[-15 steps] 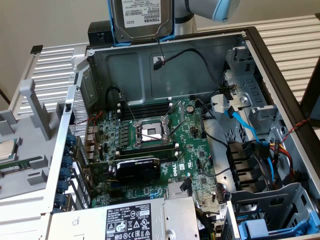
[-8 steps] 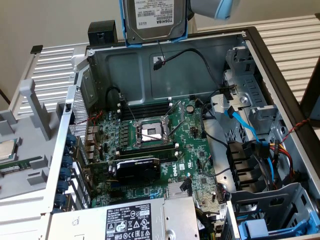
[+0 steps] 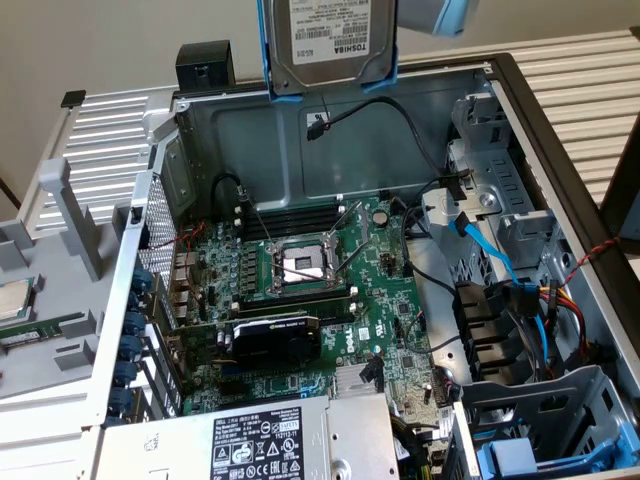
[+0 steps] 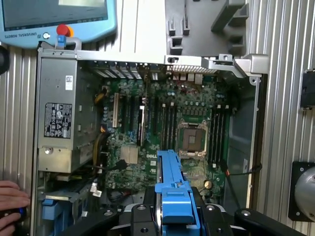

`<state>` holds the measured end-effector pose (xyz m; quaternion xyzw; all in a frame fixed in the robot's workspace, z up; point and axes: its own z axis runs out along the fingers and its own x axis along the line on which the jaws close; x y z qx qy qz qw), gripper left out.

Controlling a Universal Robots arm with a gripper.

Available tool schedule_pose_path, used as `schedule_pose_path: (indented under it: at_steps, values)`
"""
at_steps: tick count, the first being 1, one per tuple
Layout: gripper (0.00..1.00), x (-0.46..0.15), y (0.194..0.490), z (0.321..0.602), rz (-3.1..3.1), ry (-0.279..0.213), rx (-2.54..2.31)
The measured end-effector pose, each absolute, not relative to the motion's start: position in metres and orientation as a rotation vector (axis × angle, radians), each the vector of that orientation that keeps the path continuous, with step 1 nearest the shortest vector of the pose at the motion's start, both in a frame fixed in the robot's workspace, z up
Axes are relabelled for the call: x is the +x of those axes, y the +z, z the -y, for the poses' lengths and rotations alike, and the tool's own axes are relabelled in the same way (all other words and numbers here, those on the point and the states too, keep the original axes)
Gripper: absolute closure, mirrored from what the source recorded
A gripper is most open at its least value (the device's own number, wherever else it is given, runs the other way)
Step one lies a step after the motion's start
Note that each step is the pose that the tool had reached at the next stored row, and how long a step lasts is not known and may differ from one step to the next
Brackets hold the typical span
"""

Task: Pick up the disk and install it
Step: 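Pick up the disk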

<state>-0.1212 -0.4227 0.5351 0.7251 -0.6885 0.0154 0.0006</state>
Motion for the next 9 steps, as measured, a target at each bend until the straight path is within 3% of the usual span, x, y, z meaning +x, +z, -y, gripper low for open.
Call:
schedule_pose_path:
  at_steps: [9]
  values:
    - [0.63,-0.105,0.539,0.444,2.162,0.048,2.277]
